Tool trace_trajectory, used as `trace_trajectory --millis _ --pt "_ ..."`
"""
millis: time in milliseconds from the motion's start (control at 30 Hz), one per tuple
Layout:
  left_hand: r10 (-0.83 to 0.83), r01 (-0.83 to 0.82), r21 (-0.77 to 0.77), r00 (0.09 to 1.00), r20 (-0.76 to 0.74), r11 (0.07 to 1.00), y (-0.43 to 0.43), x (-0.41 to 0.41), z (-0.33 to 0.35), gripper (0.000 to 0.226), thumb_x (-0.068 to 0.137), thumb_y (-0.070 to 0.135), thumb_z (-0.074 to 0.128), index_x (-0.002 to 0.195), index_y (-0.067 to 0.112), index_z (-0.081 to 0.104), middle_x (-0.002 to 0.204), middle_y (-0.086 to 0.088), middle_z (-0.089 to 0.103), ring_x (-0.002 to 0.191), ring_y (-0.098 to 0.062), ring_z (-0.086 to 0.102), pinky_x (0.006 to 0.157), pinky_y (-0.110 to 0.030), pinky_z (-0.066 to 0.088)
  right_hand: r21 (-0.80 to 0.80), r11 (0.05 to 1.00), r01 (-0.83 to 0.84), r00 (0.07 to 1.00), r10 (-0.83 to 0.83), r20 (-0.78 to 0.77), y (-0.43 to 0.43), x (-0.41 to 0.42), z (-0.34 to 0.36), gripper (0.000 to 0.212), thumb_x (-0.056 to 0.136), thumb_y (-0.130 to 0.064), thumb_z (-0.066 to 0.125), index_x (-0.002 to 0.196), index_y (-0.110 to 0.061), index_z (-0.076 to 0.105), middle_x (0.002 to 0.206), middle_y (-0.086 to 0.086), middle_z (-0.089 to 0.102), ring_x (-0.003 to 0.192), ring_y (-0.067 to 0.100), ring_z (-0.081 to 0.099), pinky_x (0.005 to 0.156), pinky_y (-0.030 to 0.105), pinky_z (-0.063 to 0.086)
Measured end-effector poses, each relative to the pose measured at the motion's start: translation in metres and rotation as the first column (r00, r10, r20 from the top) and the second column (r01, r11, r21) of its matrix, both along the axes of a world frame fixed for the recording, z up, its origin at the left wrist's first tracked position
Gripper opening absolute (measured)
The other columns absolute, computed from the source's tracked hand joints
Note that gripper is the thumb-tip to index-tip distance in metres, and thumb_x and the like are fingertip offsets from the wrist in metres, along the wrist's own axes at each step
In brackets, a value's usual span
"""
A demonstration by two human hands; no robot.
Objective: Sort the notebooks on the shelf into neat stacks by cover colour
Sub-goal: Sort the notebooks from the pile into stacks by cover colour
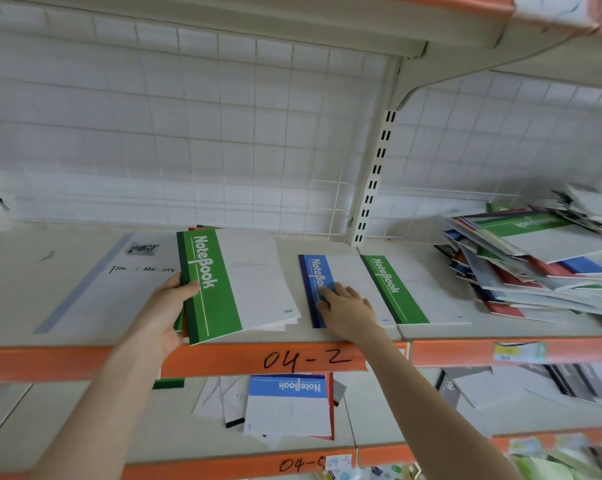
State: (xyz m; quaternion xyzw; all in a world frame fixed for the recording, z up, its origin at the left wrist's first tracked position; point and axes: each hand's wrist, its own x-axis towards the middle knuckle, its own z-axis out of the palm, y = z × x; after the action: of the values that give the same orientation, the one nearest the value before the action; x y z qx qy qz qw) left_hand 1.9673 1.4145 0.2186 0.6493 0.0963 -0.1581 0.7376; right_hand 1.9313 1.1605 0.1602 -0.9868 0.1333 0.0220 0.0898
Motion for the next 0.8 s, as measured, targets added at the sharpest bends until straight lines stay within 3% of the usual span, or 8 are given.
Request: trace_trajectory --millis 100,200,333,467,600,800 --pt "-0.021 0.021 -0.009 1.0 0.004 1.0 -0.012 -0.001 0.001 0.018 0.098 0.01 0.044 0.106 0.021 0.056 0.089 -0.003 0.06 0.079 -0.022 0.056 0.064 -0.036 0.042 0.065 0.998 0.017 0.997 -0.022 0.076 -0.005 -0.006 0.004 0.043 0.1 -0.033 0.031 0.141 -0.019 0.033 0.143 0.004 0.036 0.133 0.026 0.032 0.107 0.041 0.03" --pt "-0.038 0.038 0.0 0.999 0.006 0.999 -0.023 -0.002 0.001 0.018 0.098 0.01 0.044 0.107 0.022 0.055 0.093 -0.005 0.059 0.083 -0.024 0.055 0.071 -0.039 0.041 0.036 0.988 0.151 0.973 -0.155 0.172 -0.023 -0.012 0.01 0.042 0.1 -0.029 0.03 0.139 -0.016 0.033 0.144 0.006 0.037 0.135 0.026 0.029 0.108 0.043 0.028" --pt "-0.091 0.091 -0.008 0.996 0.01 0.996 -0.038 -0.002 0.0 0.021 0.098 0.01 0.044 0.111 0.022 0.055 0.102 -0.008 0.059 0.088 -0.026 0.055 0.076 -0.039 0.042 0.013 0.96 0.281 0.959 -0.282 0.036 -0.063 -0.025 0.01 0.047 0.099 -0.03 0.027 0.144 -0.022 0.024 0.155 0.003 0.017 0.143 0.026 0.007 0.112 0.054 0.011" --pt "-0.13 0.13 -0.03 0.992 0.004 0.991 -0.058 -0.001 0.0 0.023 0.097 0.009 0.044 0.111 0.023 0.055 0.104 -0.008 0.059 0.097 -0.026 0.054 0.081 -0.041 0.04 0.043 0.955 0.293 0.954 -0.289 -0.074 -0.088 -0.038 0.008 0.048 0.097 -0.033 0.025 0.144 -0.026 0.022 0.156 0.001 0.014 0.141 0.027 0.011 0.111 0.052 0.015" --pt "-0.171 0.171 -0.01 0.985 0.012 0.985 -0.075 0.001 -0.002 0.02 0.097 0.008 0.045 0.108 0.02 0.058 0.097 -0.008 0.062 0.087 -0.025 0.058 0.082 -0.041 0.043 0.047 0.954 0.297 0.952 -0.293 -0.083 -0.101 -0.047 0.012 0.05 0.097 -0.03 0.024 0.147 -0.027 0.018 0.156 0.0 0.011 0.142 0.024 0.008 0.111 0.051 0.012" --pt "-0.184 0.184 0.004 0.983 0.007 0.983 -0.082 0.002 -0.004 0.021 0.097 0.01 0.045 0.112 0.019 0.057 0.105 -0.009 0.061 0.098 -0.027 0.056 0.081 -0.04 0.042 0.063 0.937 0.344 0.937 -0.338 -0.09 -0.12 -0.055 0.015 0.048 0.099 -0.029 0.023 0.147 -0.028 0.019 0.157 -0.001 0.011 0.144 0.024 0.007 0.111 0.054 0.01"
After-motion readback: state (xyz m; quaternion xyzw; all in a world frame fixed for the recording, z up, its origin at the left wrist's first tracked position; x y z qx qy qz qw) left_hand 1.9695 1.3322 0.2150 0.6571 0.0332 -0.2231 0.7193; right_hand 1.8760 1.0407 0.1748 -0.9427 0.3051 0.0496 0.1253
